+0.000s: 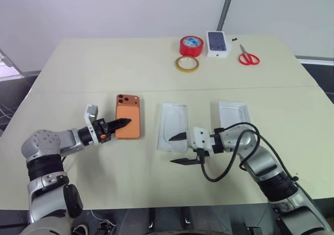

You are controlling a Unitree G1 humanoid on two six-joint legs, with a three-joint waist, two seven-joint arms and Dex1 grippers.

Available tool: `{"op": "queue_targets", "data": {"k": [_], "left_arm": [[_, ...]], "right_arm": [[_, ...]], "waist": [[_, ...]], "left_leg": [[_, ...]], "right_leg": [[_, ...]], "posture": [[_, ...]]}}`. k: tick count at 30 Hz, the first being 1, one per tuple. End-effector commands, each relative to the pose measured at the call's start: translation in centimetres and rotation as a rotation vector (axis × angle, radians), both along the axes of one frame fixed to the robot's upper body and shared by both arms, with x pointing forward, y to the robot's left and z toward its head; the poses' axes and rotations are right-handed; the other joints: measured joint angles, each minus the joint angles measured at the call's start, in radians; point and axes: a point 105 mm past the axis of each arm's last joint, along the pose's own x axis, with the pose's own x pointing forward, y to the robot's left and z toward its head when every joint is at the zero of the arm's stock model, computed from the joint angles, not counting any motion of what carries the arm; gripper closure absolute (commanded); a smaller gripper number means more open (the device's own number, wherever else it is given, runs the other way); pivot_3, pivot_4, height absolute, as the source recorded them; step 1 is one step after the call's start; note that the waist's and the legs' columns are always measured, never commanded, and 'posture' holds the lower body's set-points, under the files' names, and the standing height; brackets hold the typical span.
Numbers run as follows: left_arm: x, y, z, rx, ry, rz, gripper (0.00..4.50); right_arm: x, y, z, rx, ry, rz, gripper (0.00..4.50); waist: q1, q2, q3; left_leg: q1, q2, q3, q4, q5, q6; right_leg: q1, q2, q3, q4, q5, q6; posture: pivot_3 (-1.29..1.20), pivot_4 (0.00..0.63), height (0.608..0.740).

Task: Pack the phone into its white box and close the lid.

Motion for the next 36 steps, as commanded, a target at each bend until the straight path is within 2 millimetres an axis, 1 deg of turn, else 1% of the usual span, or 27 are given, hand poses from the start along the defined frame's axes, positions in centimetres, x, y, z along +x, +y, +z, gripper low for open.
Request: {"op": "queue_targets", "data": {"k": [1,3,7,12,15,16,19,22,24,26,29,32,36], "left_arm": [[0.8,0.0,1.8,0.007,-0.087,0.01,4.5],[0.9,0.0,2.1,0.001,-0.091,0.009,4.5],[1.0,0.1,2.7,-0.018,-0.107,0.004,4.5],[1.1,-0.1,2.7,-0.008,-0.107,0.001,4.5],[1.0,-0.7,3.0,-0.009,-0.124,-0.02,4.5],[1.1,-0.9,3.2,-0.015,-0.127,-0.022,4.5],[1.6,-1.4,4.1,-0.032,-0.159,-0.011,4.5],[2.4,-2.4,5.6,-0.087,-0.195,0.006,4.5],[2.8,-3.4,6.2,-0.104,-0.209,0.008,4.5],[2.8,-4.8,6.6,-0.106,-0.227,-0.01,4.5],[2.5,-5.8,6.3,-0.104,-0.222,-0.029,4.5],[2.3,-6.4,5.6,-0.093,-0.211,-0.033,4.5],[1.9,-6.8,5.1,-0.087,-0.204,-0.05,4.5]], "right_arm": [[-0.2,-0.2,-0.3,-0.027,-0.09,0.018,2.36],[-0.1,0.0,-0.2,0.002,-0.094,-0.005,3.39],[-0.1,-0.1,-0.7,-0.019,-0.101,-0.007,3.39],[-0.1,-0.2,-1.1,-0.027,-0.089,-0.009,3.39],[0.2,-0.2,-1.3,-0.033,-0.092,-0.016,4.27],[0.3,-0.3,-1.5,-0.044,-0.095,-0.018,4.49],[0.9,0.0,-1.7,-0.051,-0.103,-0.035,4.49],[1.5,1.3,-1.0,-0.013,-0.129,-0.04,4.49],[1.9,2.1,-0.8,-0.011,-0.151,-0.04,4.49],[2.8,2.8,-0.9,-0.023,-0.179,-0.076,4.49],[3.4,3.1,-0.8,-0.019,-0.181,-0.112,4.49],[3.1,3.4,-0.8,-0.008,-0.149,-0.117,3.54],[1.9,2.9,0.2,0.022,-0.136,-0.08,1.5]], "waist": [[0.007,-0.001,0.0],[0.01,-0.001,0.0],[0.01,-0.001,0.0],[0.006,-0.001,0.0],[0.007,-0.001,0.0],[0.007,-0.001,0.0],[0.008,-0.001,0.0],[0.007,-0.002,0.0],[0.006,-0.002,0.0],[0.003,-0.002,0.0],[0.005,-0.002,0.0],[0.003,-0.002,0.0],[0.007,-0.002,0.0]], "left_leg": [[0.0,0.0,0.0,0.0,0.001,-0.001],[0.0,0.0,0.0,0.0,0.002,-0.003],[-0.001,0.0,0.0,0.0,0.002,-0.003],[-0.001,0.0,0.0,0.0,0.002,-0.003],[-0.001,0.0,0.0,0.0,0.002,-0.003],[-0.001,0.0,0.0,0.0,0.002,-0.003],[-0.001,0.0,0.0,0.0,0.002,-0.003],[-0.001,0.0,0.0,0.001,0.002,-0.003],[-0.001,0.0,0.0,0.001,0.002,-0.004],[-0.001,0.0,0.0,0.001,0.002,-0.004],[-0.001,0.0,0.0,0.001,0.002,-0.004],[0.0,0.0,0.0,0.001,0.003,-0.004],[-0.001,0.0,0.0,0.001,0.003,-0.005]], "right_leg": [[0.0,0.0,0.0,0.0,0.0,0.0],[0.0,0.0,0.0,-0.002,0.0,0.0],[0.001,0.0,0.0,-0.002,0.0,0.0],[0.001,0.0,0.0,-0.002,0.0,0.0],[0.001,0.0,0.0,-0.002,0.0,0.0],[0.001,0.0,0.0,-0.002,0.0,0.0],[0.001,0.0,0.0,-0.002,0.0,0.0],[0.001,0.0,0.0,-0.002,0.0,0.0],[0.001,0.0,0.0,-0.002,0.0,0.0],[0.001,0.0,0.0,-0.001,0.0,0.0],[0.001,0.0,0.0,-0.001,0.0,0.0],[0.001,0.0,0.0,-0.001,0.0,0.0],[0.001,0.0,0.0,-0.001,0.0,0.0]], "posture": [[0.0,0.15,0.74],[0.0,0.15,0.74],[0.0,0.15,0.74],[0.0,0.15,0.74],[0.0,0.15,0.74],[0.0,0.15,0.74],[0.0,0.15,0.74],[0.0,0.15,0.74],[0.0,0.15,0.74],[0.0,0.15,0.74],[0.0,0.15,0.74],[0.0,0.15,0.74],[0.0,0.15,0.74]]}}
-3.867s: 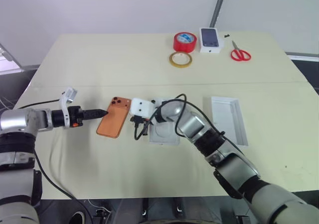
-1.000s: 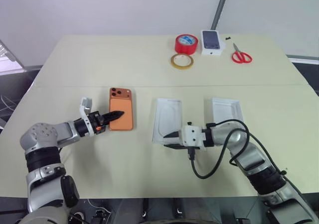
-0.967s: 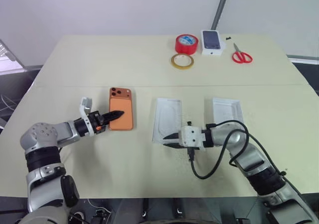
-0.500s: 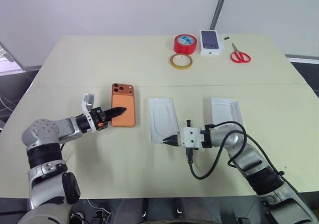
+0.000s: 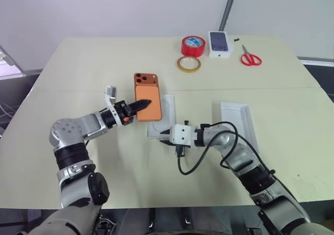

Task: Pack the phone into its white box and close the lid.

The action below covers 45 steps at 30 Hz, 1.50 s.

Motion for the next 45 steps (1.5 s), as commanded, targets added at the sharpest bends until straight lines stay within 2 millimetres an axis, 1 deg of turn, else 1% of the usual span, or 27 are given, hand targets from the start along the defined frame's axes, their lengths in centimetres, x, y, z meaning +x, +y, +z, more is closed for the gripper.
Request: {"op": "queue_targets", "data": {"k": [1,2,5,6,10,13,15,16,19,22,25,31,35,37,39,40,41,42,43,44,45], "left_arm": [[-0.4,-0.2,1.6,-0.019,-0.078,-0.017,4.5],[-0.4,-0.2,1.5,-0.019,-0.077,-0.016,4.5],[-0.5,-0.4,0.7,-0.01,-0.049,-0.028,4.5],[-0.5,-0.5,0.5,-0.006,-0.044,-0.031,4.5],[-1.0,-1.8,-0.3,0.013,-0.027,-0.08,4.5],[-1.0,-1.8,-0.4,0.004,-0.02,-0.081,4.5],[-0.9,-1.9,-0.8,0.037,-0.018,-0.072,3.45],[-0.9,-1.9,-0.9,0.046,-0.019,-0.073,3.15],[-0.9,-2.1,0.0,0.096,-0.074,-0.076,1.75],[-1.0,-2.6,0.9,0.153,-0.095,-0.097,1.75],[-1.8,-2.8,1.4,0.178,-0.115,-0.144,1.75],[-2.6,-1.8,2.2,0.223,-0.161,-0.144,1.75],[-2.6,-0.5,2.6,0.267,-0.182,-0.116,1.75],[-1.9,0.6,2.6,0.311,-0.2,-0.05,1.75],[-1.0,2.2,1.3,0.491,-0.253,0.033,1.75],[-0.8,2.7,0.4,0.581,-0.278,0.041,2.26],[-0.7,3.0,-0.3,0.675,-0.33,0.034,2.53],[-0.5,3.1,-0.8,0.723,-0.363,0.034,3.06],[-0.3,3.3,-1.2,0.751,-0.376,0.043,3.51],[0.0,3.4,-1.5,0.763,-0.389,0.049,4.1],[0.1,3.5,-1.6,0.763,-0.394,0.05,4.49]], "right_arm": [[-1.1,-0.2,1.8,0.047,-0.019,0.044,1.5],[-1.2,-0.4,1.9,0.046,-0.02,0.044,1.5],[-2.1,-3.0,2.4,0.054,0.044,0.026,1.5],[-2.4,-3.5,2.4,0.055,0.057,0.024,1.5],[-1.4,-6.6,2.5,0.104,0.096,-0.118,1.5],[-0.8,-7.5,2.0,0.067,0.074,-0.162,1.5],[-0.2,-7.6,2.2,0.074,0.054,-0.192,1.45],[0.0,-7.5,2.4,0.088,0.052,-0.205,1.45],[0.2,-7.3,2.4,0.077,0.038,-0.202,1.45],[0.7,-7.2,2.4,0.079,0.03,-0.214,1.45],[0.9,-6.9,2.3,0.087,0.027,-0.216,1.45],[1.4,-6.8,2.2,0.09,0.018,-0.218,1.45],[1.6,-6.7,2.2,0.092,0.017,-0.22,1.45],[2.1,-6.8,2.4,0.111,0.018,-0.247,1.45],[2.8,-7.0,2.6,0.117,0.008,-0.279,1.45],[3.1,-7.1,2.7,0.12,0.0,-0.295,1.99],[3.5,-7.1,2.8,0.116,-0.011,-0.308,2.24],[3.8,-7.2,2.8,0.11,-0.025,-0.318,2.79],[4.0,-7.1,2.8,0.103,-0.04,-0.325,3.24],[4.1,-7.0,2.8,0.103,-0.044,-0.325,3.83],[4.2,-6.9,2.8,0.105,-0.045,-0.324,4.27]], "waist": [[0.001,0.0,0.0],[0.001,0.0,0.0],[0.005,0.0,0.0],[0.005,0.0,0.0],[0.001,0.0,0.0],[-0.002,-0.001,0.0],[0.0,0.0,0.0],[0.0,-0.001,0.001],[0.003,-0.001,0.001],[0.004,-0.001,0.001],[0.003,-0.001,0.001],[-0.001,0.0,0.001],[0.0,0.0,0.001],[0.001,0.0,0.001],[-0.004,0.0,0.001],[-0.005,0.001,0.001],[-0.004,0.001,0.001],[-0.001,0.001,0.001],[0.0,0.001,0.001],[0.004,0.001,0.001],[0.007,0.001,0.001]], "left_leg": [[0.0,0.0,0.0,0.0,0.0,0.0],[0.0,0.0,0.0,0.0,0.0,0.0],[0.0,0.0,0.0,0.0,0.0,0.0],[0.0,0.0,0.0,0.0,0.0,0.0],[0.0,0.0,0.0,0.0,0.0,0.001],[0.0,0.0,0.0,0.0,0.0,0.0],[0.001,0.0,0.0,0.0,0.0,0.0],[0.001,0.0,0.0,0.0,0.0,0.0],[0.0,0.0,0.0,0.0,0.0,0.0],[0.0,0.0,0.0,0.0,0.0,0.0],[0.0,0.0,0.0,0.0,0.0,0.0],[0.001,0.0,0.0,0.0,0.0,0.0],[0.001,0.0,0.0,0.0,0.0,0.0],[0.001,0.0,0.0,0.0,0.0,0.0],[0.001,0.0,0.0,0.0,0.0,0.0],[0.001,0.0,0.0,0.0,0.0,0.0],[0.001,0.0,0.0,-0.001,0.0,0.0],[0.001,0.0,0.0,-0.001,0.0,-0.001],[0.001,0.0,0.0,-0.001,0.0,-0.001],[0.001,0.0,0.0,-0.001,0.0,-0.001],[0.001,0.0,0.0,-0.001,0.0,0.0]], "right_leg": [[0.0,0.0,0.0,0.0,0.0,0.0],[0.0,0.0,0.0,-0.001,0.0,0.0],[0.001,0.0,0.0,-0.001,0.0,0.0],[0.001,0.0,0.0,-0.001,0.0,0.0],[0.001,0.0,0.0,-0.002,0.0,0.0],[0.001,0.0,0.0,-0.001,0.0,0.0],[0.001,0.0,0.0,-0.001,0.0,0.0],[0.001,0.0,0.0,-0.001,0.0,0.0],[0.001,0.0,0.0,-0.001,0.0,0.0],[0.001,0.0,0.0,-0.001,0.0,0.0],[0.001,0.0,0.0,-0.001,0.0,0.0],[0.001,0.0,0.0,-0.001,0.0,0.0],[0.001,0.0,0.0,-0.001,0.0,0.0],[0.001,0.0,0.0,-0.001,0.0,0.0],[0.001,0.0,0.0,-0.001,0.0,0.0],[0.001,0.0,0.0,-0.001,0.0,0.0],[0.001,0.0,0.001,-0.001,0.0,0.0],[0.001,0.0,0.0,-0.001,0.0,0.0],[0.001,0.0,0.0,-0.001,0.0,0.0],[0.001,0.0,0.001,-0.002,0.0,0.0],[0.002,0.0,0.0,-0.002,0.0,0.0]], "posture": [[0.0,0.15,0.74],[0.0,0.15,0.74],[0.0,0.15,0.74],[0.0,0.15,0.74],[0.0,0.15,0.74],[0.0,0.15,0.74],[0.0,0.15,0.74],[0.0,0.15,0.74],[0.0,0.15,0.74],[0.0,0.15,0.74],[0.0,0.15,0.74],[0.0,0.15,0.74],[0.0,0.15,0.74],[0.0,0.15,0.74],[0.0,0.15,0.74],[0.0,0.15,0.74],[0.0,0.15,0.74],[0.0,0.15,0.74],[0.0,0.15,0.74],[0.0,0.15,0.74],[0.0,0.15,0.74]]}}
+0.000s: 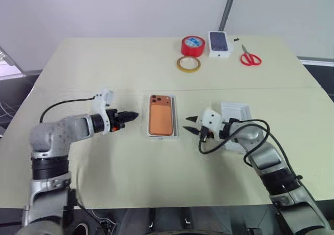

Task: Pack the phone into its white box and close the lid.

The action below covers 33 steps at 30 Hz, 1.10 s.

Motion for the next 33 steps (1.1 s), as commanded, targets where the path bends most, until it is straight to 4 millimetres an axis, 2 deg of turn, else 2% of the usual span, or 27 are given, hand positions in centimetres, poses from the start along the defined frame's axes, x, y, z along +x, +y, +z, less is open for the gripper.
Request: {"op": "queue_targets", "data": {"k": [1,3,5,7,9,16,20,22,27,33], "left_arm": [[0.7,-0.4,0.5,0.036,-0.095,-0.031,4.5],[0.7,-0.8,0.1,0.041,-0.101,-0.046,4.5],[0.7,-1.5,0.0,0.004,-0.082,-0.056,4.5],[0.5,-2.1,0.9,-0.044,-0.106,-0.087,4.5],[0.6,-2.0,1.9,-0.13,-0.106,-0.073,4.5],[1.4,-0.4,1.3,-0.059,-0.13,-0.022,4.5],[1.6,0.1,1.1,-0.036,-0.138,-0.003,4.5],[1.6,0.7,1.1,-0.035,-0.134,0.015,4.5],[1.3,0.9,0.7,-0.009,-0.134,0.006,4.5],[1.0,0.6,0.2,-0.008,-0.128,0.013,4.5]], "right_arm": [[0.6,0.7,1.3,0.011,-0.065,0.008,4.45],[0.8,1.0,1.6,0.024,-0.08,0.005,4.45],[1.2,1.6,3.0,0.085,-0.118,-0.005,4.45],[1.2,2.3,4.5,0.181,-0.12,0.001,4.45],[0.5,3.6,5.3,0.218,-0.123,0.06,4.45],[0.2,8.9,5.2,0.249,-0.105,0.141,4.45],[0.5,11.3,4.9,0.225,-0.106,0.175,4.45],[0.6,12.4,4.0,0.154,-0.112,0.199,4.45],[1.3,12.4,2.5,0.068,-0.1,0.204,4.45],[2.0,10.3,-0.1,-0.078,-0.095,0.188,4.45]], "waist": [[0.003,0.0,0.0],[0.0,0.0,0.0],[-0.002,0.0,0.0],[-0.007,0.0,0.0],[-0.007,0.0,0.0],[-0.008,0.0,0.0],[-0.007,0.0,0.0],[-0.007,0.0,0.0],[-0.008,0.0,0.0],[-0.009,0.0,0.0]], "left_leg": [[0.0,0.0,0.0,0.0,0.0,0.0],[-0.001,0.0,0.0,0.0,-0.001,0.001],[-0.001,0.0,0.0,0.0,-0.001,0.001],[-0.001,0.0,0.0,0.0,-0.001,0.002],[0.0,0.0,0.0,0.0,-0.001,0.002],[0.0,0.0,0.0,0.0,-0.001,0.002],[0.0,0.0,0.0,0.001,-0.001,0.002],[0.0,0.0,0.0,0.001,-0.001,0.002],[0.0,0.0,0.0,0.001,-0.001,0.002],[0.0,0.0,0.0,0.001,-0.001,0.002]], "right_leg": [[0.0,0.0,0.0,0.0,0.0,0.0],[0.0,0.0,0.0,-0.001,0.0,0.0],[0.0,0.0,0.0,-0.001,0.0,0.0],[-0.001,0.0,0.0,0.0,0.0,0.0],[-0.001,0.0,0.0,0.001,0.0,0.0],[-0.001,0.0,0.0,0.002,0.0,0.0],[-0.001,0.0,0.0,0.002,0.0,0.0],[-0.001,0.0,0.0,0.002,0.0,0.0],[-0.001,0.0,0.0,0.002,0.0,0.0],[-0.001,0.0,0.0,0.002,0.0,0.0]], "posture": [[0.0,0.15,0.74],[0.0,0.15,0.74],[0.0,0.15,0.74],[0.0,0.15,0.74],[0.0,0.15,0.74],[0.0,0.15,0.74],[0.0,0.15,0.74],[0.0,0.15,0.74],[0.0,0.15,0.74],[0.0,0.15,0.74]]}}
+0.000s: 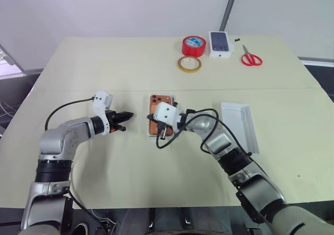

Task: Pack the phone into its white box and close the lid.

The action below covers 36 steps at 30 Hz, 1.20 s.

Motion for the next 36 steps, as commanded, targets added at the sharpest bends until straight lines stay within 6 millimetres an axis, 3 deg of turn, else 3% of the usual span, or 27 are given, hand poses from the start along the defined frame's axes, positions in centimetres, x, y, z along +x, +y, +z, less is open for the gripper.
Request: {"op": "queue_targets", "data": {"k": [1,12,16,21,24,31,36], "left_arm": [[0.0,-0.4,1.0,0.008,-0.056,-0.009,4.5],[0.6,-0.8,1.5,-0.004,-0.068,-0.016,4.5],[0.6,-0.8,1.5,0.001,-0.072,-0.017,4.5],[0.6,-1.2,1.6,-0.007,-0.073,-0.027,4.5],[0.6,-1.3,1.6,-0.012,-0.073,-0.028,4.5],[0.5,-1.5,1.5,-0.013,-0.076,-0.029,4.5],[0.4,-1.8,1.4,-0.013,-0.075,-0.033,4.5]], "right_arm": [[0.6,-1.4,-1.2,-0.076,-0.002,-0.029,4.45],[0.3,-2.4,-1.6,-0.082,0.026,-0.052,4.45],[-0.1,-1.7,-0.1,0.01,0.049,-0.037,4.45],[2.7,-1.8,3.1,0.134,0.005,-0.151,4.45],[4.6,-2.4,3.5,0.141,-0.043,-0.244,4.45],[5.4,-2.8,0.9,0.031,-0.034,-0.288,4.45],[2.1,-2.1,-2.4,-0.083,0.078,-0.104,4.45]], "waist": [[0.0,0.0,0.0],[0.001,0.0,0.0],[0.001,0.0,0.0],[-0.002,0.0,0.0],[-0.002,0.0,0.0],[-0.002,0.0,0.0],[-0.004,0.0,-0.001]], "left_leg": [[0.0,0.0,0.0,0.0,0.0,0.0],[0.0,0.0,0.0,0.0,0.0,0.0],[0.0,0.0,0.0,0.0,0.0,0.0],[0.0,0.0,0.0,0.0,0.0,0.0],[0.0,0.0,0.0,0.0,0.0,0.0],[0.0,0.0,0.0,0.0,0.0,0.0],[0.001,0.0,0.0,0.0,0.0,0.0]], "right_leg": [[0.0,0.0,0.0,0.0,0.0,0.0],[0.0,0.0,0.0,0.0,0.0,0.0],[0.0,0.0,0.0,0.0,0.0,0.0],[0.0,0.0,0.0,0.0,0.0,0.0],[-0.001,0.0,0.0,0.001,0.0,0.0],[-0.001,0.0,0.0,0.001,0.0,0.0],[0.0,0.0,0.0,0.001,0.0,0.0]], "posture": [[0.0,0.15,0.74],[0.0,0.15,0.74],[0.0,0.15,0.74],[0.0,0.15,0.74],[0.0,0.15,0.74],[0.0,0.15,0.74],[0.0,0.15,0.74]]}}
